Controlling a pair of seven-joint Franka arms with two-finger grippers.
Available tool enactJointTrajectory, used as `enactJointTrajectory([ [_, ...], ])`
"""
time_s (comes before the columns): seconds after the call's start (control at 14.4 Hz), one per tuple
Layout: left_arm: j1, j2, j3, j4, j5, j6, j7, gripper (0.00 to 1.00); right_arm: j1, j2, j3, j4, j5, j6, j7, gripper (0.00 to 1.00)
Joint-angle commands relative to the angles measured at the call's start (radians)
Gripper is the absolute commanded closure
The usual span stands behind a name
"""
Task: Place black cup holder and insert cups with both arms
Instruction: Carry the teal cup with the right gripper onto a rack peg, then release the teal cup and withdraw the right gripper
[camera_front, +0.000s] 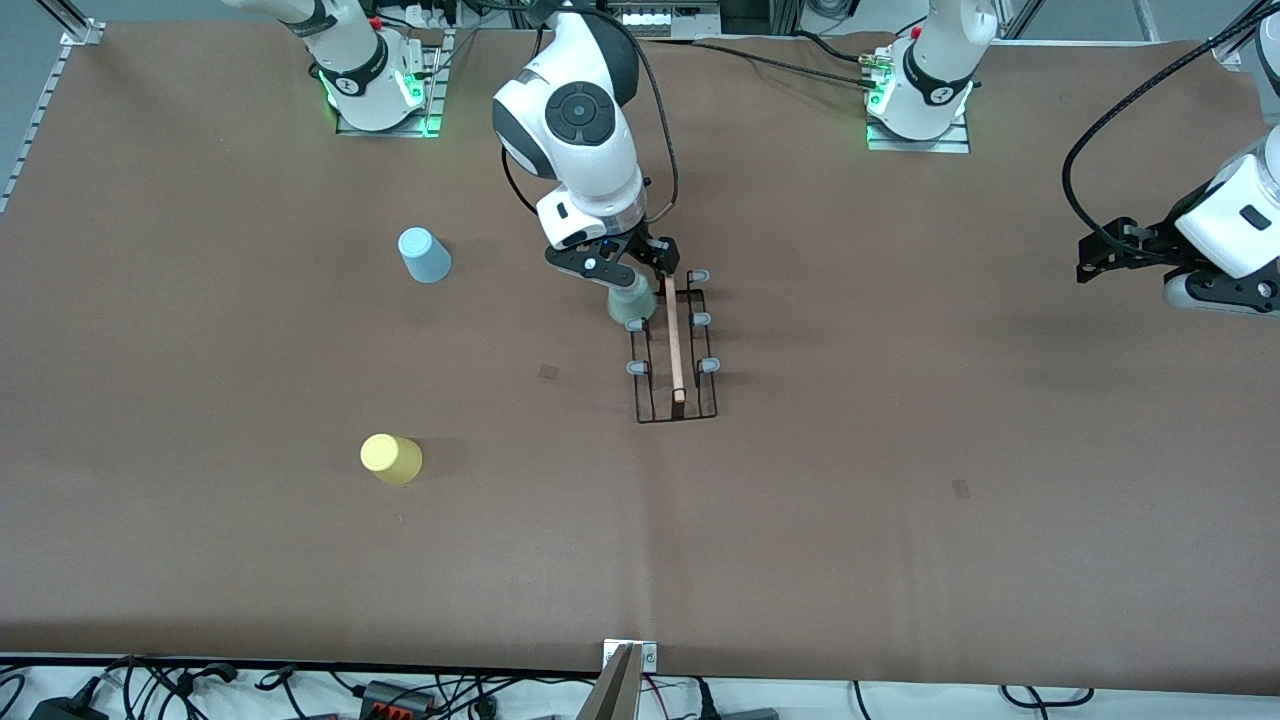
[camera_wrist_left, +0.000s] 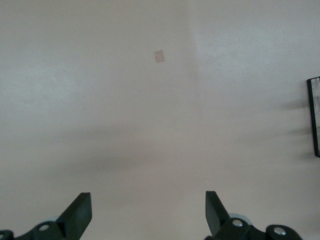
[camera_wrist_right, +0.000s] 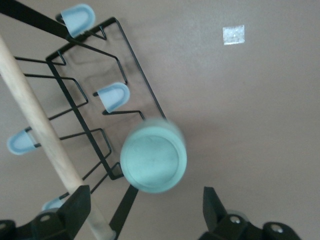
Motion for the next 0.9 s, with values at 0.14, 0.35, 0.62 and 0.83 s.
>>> enactJointTrajectory([
  [0.14, -0.012, -0.013, 0.010, -0.006, -0.033, -0.002, 0.011, 0.00, -0.116, -0.110, 0.001, 0.026, -0.016, -0.135, -0.072, 0.00],
  [0.35, -0.021, -0.011, 0.010, 0.007, -0.028, -0.006, 0.006, 0.00, -0.277, -0.205, 0.001, 0.026, -0.014, -0.266, -0.296, 0.00],
  [0.62, -0.026, -0.002, 0.008, 0.022, -0.024, -0.006, 0.002, 0.00, -0.526, -0.324, 0.001, 0.024, -0.013, -0.378, -0.543, 0.00],
  [0.83, -0.026, -0.001, 0.007, 0.024, -0.027, -0.007, 0.005, 0.00, -0.690, -0.391, -0.017, 0.027, -0.013, -0.422, -0.666, 0.00],
])
